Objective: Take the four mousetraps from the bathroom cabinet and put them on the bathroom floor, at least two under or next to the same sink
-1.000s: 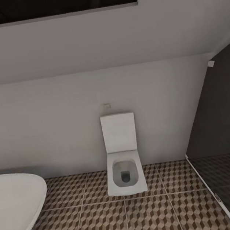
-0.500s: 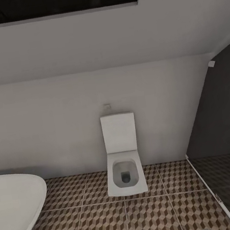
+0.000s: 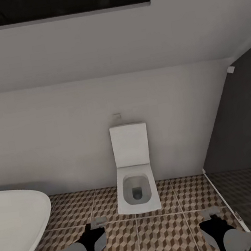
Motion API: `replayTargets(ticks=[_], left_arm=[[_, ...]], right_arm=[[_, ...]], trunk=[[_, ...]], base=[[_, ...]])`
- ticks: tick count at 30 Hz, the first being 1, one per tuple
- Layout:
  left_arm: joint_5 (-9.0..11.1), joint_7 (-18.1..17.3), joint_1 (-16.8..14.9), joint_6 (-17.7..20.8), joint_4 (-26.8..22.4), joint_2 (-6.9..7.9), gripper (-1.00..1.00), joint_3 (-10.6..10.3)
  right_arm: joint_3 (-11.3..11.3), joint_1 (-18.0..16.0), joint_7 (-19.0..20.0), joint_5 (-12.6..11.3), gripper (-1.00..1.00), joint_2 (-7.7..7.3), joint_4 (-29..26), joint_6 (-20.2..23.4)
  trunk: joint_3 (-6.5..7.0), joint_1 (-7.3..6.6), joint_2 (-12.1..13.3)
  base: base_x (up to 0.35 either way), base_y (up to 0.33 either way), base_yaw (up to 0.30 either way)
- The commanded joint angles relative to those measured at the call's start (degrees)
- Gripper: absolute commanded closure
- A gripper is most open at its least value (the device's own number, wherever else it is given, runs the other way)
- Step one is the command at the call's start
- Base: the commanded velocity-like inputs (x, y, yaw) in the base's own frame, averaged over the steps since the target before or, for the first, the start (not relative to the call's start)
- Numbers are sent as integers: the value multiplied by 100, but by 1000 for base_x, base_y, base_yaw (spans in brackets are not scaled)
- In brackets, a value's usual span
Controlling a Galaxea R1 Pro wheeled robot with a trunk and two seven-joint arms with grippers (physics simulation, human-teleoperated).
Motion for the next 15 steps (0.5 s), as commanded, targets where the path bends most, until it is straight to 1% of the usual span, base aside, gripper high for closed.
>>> replayTargets(ticks=[1, 3, 4, 6, 8, 10, 12, 13, 14, 15], left_arm=[[6, -5, -147, 88, 3, 4, 100, 25], [8, 7, -402, 171, 12, 10, 100, 23], [8, 12, -463, 183, 13, 10, 100, 23], [9, 25, -712, 213, 11, 3, 100, 28], [9, 30, -930, 230, 10, -2, 100, 30], [9, 33, -1127, 240, 4, -4, 100, 31], [9, 33, -1224, 243, 5, -5, 100, 29], [9, 34, -1303, 245, 7, -1, 100, 26], [9, 34, -1328, 245, 8, 0, 100, 25], [9, 36, -1437, 246, 9, 2, 100, 24]], right_arm=[[-41, -123, -8, -21, 100, -2, -1, 7], [-56, -354, -11, -7, 100, -3, -10, 25], [-57, -408, -10, -1, 100, -3, -13, 28], [-56, -583, 7, 22, 100, -4, -61, 32], [-48, -684, 25, 37, 100, -4, -233, 33], [-37, -737, 29, 47, 100, -4, -625, 49], [-37, -764, 26, 44, 100, -4, -880, 103], [-39, -818, 23, 42, 100, -4, -1102, 265], [-42, -839, 23, 41, 100, -4, -1170, 337], [-62, -936, 24, 31, 100, -11, -1468, 621]], trunk=[[-2, 0, 0], [-2, 0, 0], [-2, 0, 0], [-2, 0, 0], [-2, 0, 0], [-2, 0, 0], [-2, 0, 0], [-2, 0, 0], [-2, 0, 0], [-2, 0, 0]], base=[[0, 0, 0], [0, 0, 0], [0, 0, 0], [0, 0, 0], [0, 0, 0], [0, 0, 0], [0, 0, 0], [0, 0, 0], [0, 0, 0], [0, 0, 0]])
